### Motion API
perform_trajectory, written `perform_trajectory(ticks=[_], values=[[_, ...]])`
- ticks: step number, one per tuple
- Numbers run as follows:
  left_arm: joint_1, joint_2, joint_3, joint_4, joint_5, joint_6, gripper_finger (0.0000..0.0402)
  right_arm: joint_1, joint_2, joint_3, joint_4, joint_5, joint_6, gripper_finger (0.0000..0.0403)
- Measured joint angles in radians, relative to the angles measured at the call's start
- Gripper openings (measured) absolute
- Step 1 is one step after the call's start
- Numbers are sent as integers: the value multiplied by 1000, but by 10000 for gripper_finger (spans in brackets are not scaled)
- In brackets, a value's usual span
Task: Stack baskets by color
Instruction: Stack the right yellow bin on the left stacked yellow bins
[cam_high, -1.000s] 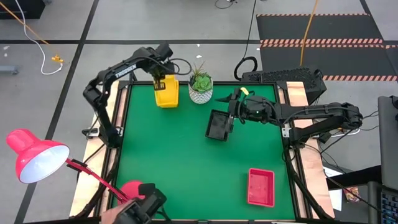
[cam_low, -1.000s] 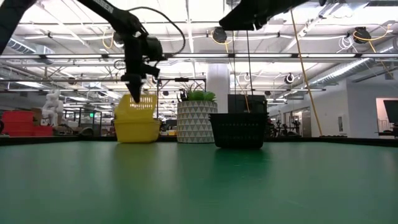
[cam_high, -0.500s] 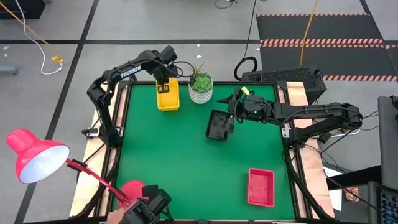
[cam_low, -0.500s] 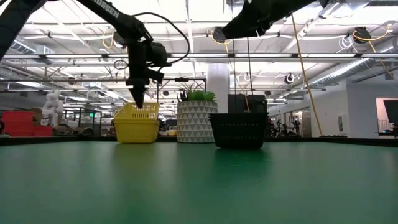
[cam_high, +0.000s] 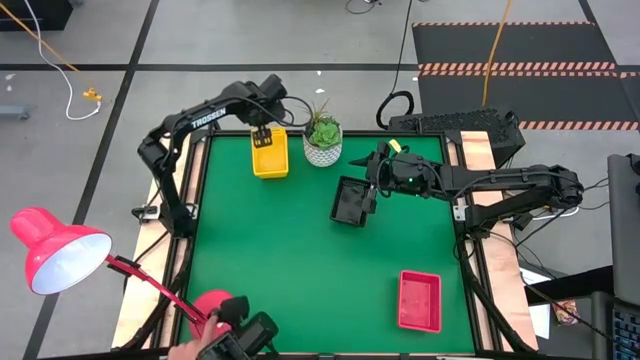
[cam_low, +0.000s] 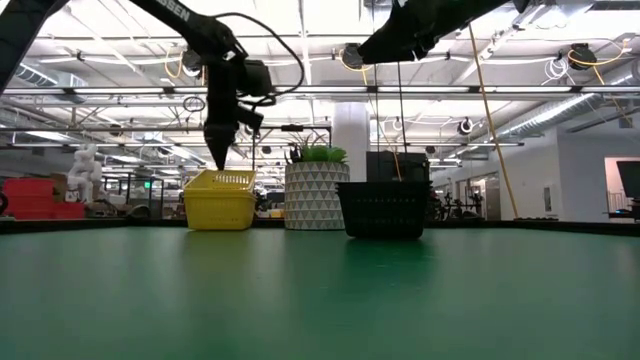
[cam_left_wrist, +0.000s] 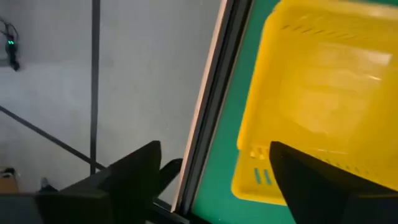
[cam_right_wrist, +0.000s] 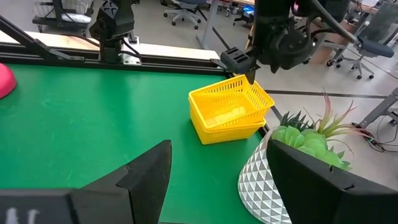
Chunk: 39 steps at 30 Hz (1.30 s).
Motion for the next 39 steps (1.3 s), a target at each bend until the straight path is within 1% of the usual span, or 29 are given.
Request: perform_trajectory(ticks=[2,4,6,8,11,14,17,18,19,21,26,30,35,39], values=[[-10,-15,0,1,1,0,311,0,0,0,-2,0,0,256],[-13,-32,0,6,39,-6,312,0,0,0,-2,0,-1,256],[-5,-34,1,10,102,-23,303,0,0,0,-2,0,-1,256],[4,-22,-7,16,141,-26,280,0,0,0,-2,0,0,256],[8,5,-17,25,133,-13,225,0,0,0,-6,0,0,256],[22,14,-18,24,128,2,147,0,0,0,-6,0,0,256],[45,13,-18,45,124,12,53,0,0,0,-6,0,0,256],[56,13,-18,53,126,11,28,0,0,0,-6,1,0,256],[70,13,-18,55,135,6,17,0,0,0,-6,1,0,256],[93,16,-18,61,171,-1,15,0,0,0,-6,1,-1,256],[112,64,-19,58,212,-3,6,0,0,0,-6,2,-2,256],[97,104,-19,56,209,26,1,-2,0,0,-6,3,-7,256],[74,111,-16,63,111,27,9,-2,0,0,-6,4,-14,256],[62,62,9,10,56,23,21,-2,0,0,-9,4,-17,256]])
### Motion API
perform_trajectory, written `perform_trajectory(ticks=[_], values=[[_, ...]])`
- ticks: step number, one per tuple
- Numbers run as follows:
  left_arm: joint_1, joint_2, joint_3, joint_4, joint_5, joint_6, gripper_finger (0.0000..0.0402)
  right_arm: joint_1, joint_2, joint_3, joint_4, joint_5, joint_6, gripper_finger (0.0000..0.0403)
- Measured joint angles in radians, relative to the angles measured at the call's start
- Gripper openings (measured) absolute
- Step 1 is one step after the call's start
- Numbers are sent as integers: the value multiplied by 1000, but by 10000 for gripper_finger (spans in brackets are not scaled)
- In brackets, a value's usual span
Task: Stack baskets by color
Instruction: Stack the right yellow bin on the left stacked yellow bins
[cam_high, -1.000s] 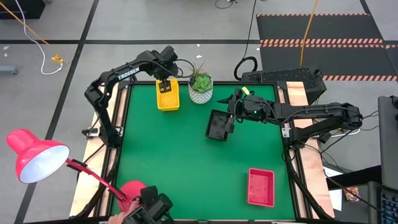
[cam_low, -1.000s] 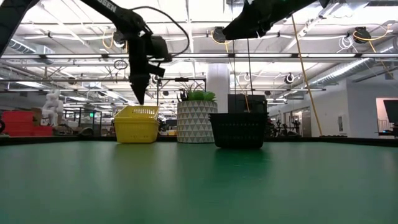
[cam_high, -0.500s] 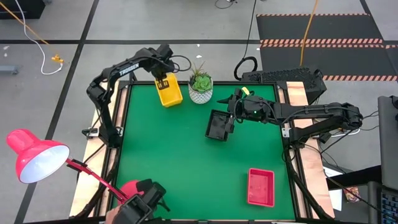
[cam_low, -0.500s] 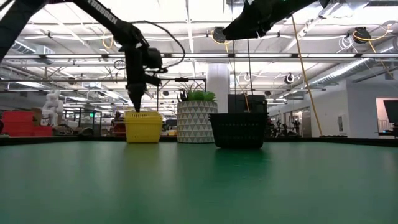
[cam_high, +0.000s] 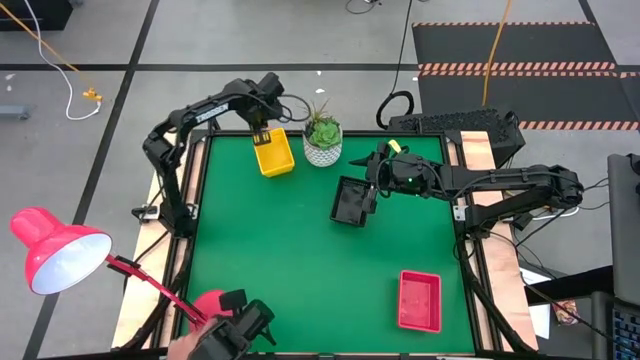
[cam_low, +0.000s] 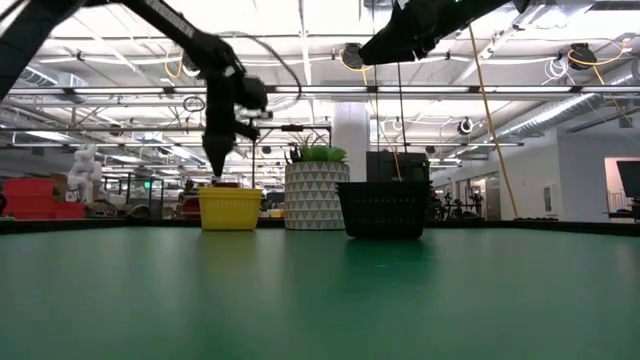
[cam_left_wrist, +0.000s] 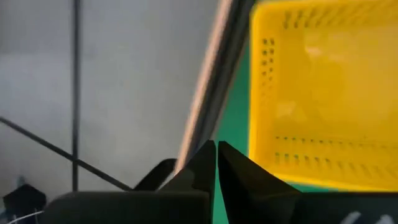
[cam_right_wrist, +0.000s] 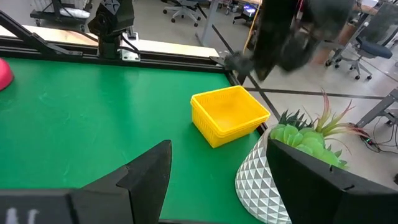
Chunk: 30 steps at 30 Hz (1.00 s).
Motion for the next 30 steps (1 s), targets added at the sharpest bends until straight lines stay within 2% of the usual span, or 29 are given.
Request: perform_trajectory(ticks=[3,7,11,15,17,22,30], values=[[-17,-72,10,-29,35,-52,30,0,0,0,-23,0,10,256],[-51,-152,10,-61,232,-188,43,0,0,0,-18,0,18,256],[-127,-167,-3,-118,290,-283,46,1,0,0,-19,-2,39,256],[-242,-166,-57,-147,398,-294,46,13,0,0,-19,-5,55,256],[-301,-166,-101,-110,391,-297,46,19,0,0,-18,-6,54,256],[-384,-165,-253,70,218,-347,46,23,0,0,-11,-5,50,256],[-365,-164,-425,99,204,-370,47,22,0,0,-12,-5,43,256]])
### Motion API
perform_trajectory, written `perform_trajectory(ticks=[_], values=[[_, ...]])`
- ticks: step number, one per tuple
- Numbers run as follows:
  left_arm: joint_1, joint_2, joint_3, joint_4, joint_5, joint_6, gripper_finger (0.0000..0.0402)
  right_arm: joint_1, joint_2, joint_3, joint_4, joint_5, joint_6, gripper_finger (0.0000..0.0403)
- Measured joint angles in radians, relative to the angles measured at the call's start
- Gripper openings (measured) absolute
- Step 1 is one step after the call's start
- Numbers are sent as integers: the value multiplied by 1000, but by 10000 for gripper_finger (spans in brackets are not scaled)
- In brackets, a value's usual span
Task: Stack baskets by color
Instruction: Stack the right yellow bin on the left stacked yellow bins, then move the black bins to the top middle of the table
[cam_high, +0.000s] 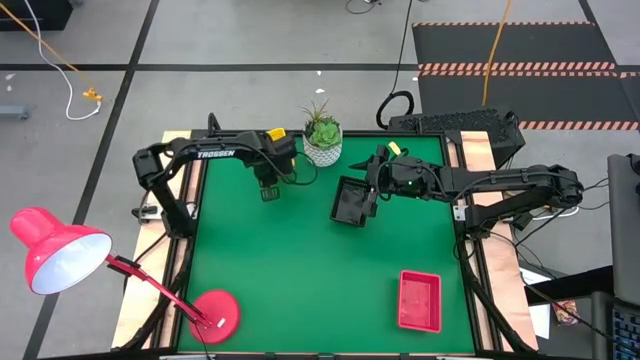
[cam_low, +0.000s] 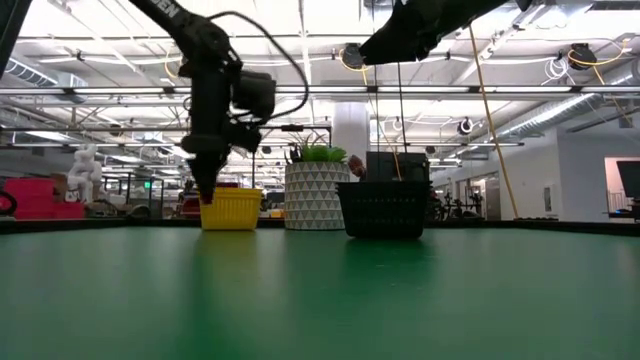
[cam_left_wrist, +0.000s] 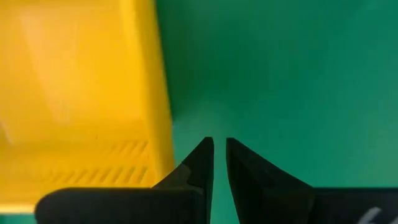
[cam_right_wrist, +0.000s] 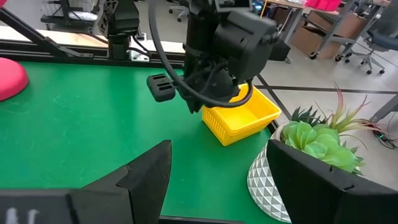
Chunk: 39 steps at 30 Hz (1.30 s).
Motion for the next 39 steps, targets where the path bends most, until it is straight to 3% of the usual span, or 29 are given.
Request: perform_trajectory(ticks=[12,22,25,28,31,35,39], values=[[103,0,-40,25,-155,-18,47,-1,0,0,0,0,-3,256],[141,0,-40,1,-137,-18,47,-1,0,0,-8,0,-3,256],[133,-14,-40,-18,-80,-31,47,-1,0,0,-17,0,2,256],[100,-62,-40,-77,0,-56,47,4,0,0,-45,-16,23,256],[52,-145,-40,-101,18,-97,46,31,0,0,-78,-29,28,256],[-30,-279,-39,-89,14,-191,46,149,59,14,-123,-53,61,256],[-122,-396,-39,-51,9,-295,46,267,193,62,-289,-60,173,256]])
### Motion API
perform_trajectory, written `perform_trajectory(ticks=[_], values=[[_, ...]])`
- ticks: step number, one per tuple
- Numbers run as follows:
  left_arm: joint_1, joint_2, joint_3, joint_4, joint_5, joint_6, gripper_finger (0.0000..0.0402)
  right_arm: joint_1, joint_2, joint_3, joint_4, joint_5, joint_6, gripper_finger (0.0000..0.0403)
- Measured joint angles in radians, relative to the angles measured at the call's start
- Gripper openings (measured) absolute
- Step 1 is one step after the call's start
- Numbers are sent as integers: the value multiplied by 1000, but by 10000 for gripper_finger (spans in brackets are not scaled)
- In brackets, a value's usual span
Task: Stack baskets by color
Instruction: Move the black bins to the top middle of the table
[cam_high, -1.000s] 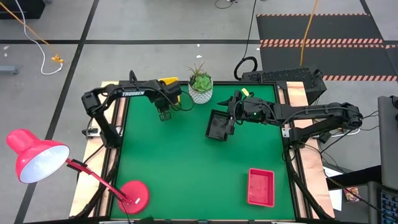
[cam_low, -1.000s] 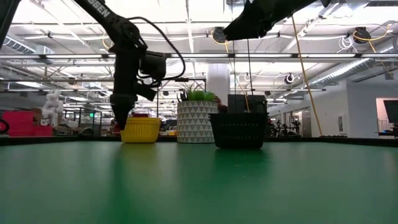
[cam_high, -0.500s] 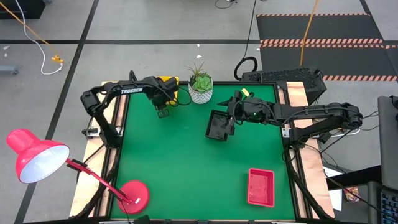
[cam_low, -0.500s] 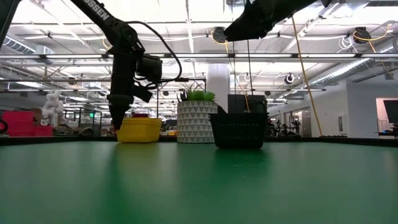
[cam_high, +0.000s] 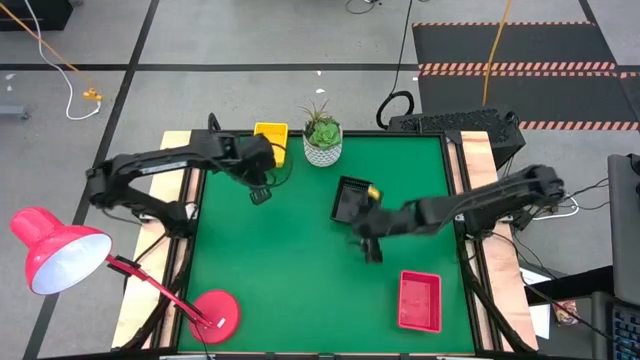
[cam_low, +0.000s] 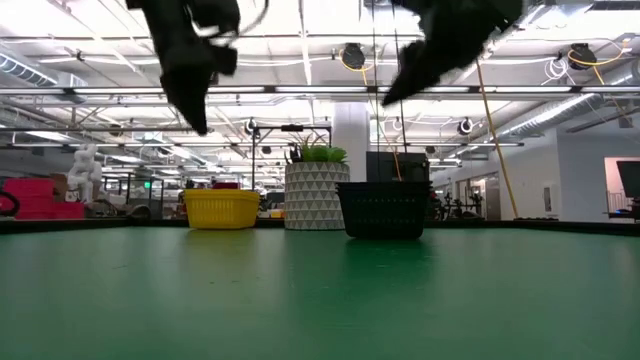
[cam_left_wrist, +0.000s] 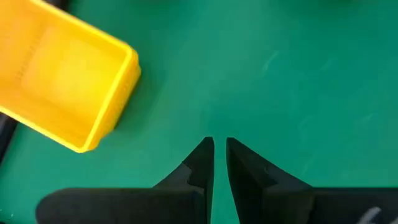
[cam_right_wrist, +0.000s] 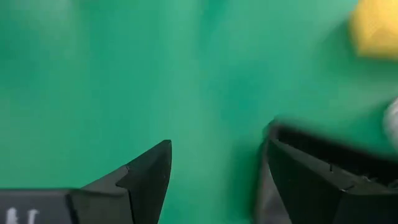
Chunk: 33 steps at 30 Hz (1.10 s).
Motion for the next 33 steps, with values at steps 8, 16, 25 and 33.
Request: perform_trajectory(ticks=[8,16,25,33], values=[[-131,-91,0,50,-72,-93,46,87,261,167,-147,-19,115,256],[-211,-93,0,13,-102,-125,46,3,386,174,-179,-8,172,256],[-236,-94,0,-8,-140,-146,46,-158,397,163,-257,43,165,256],[-237,-95,0,-15,-140,-144,46,-258,396,163,-155,18,57,256]])
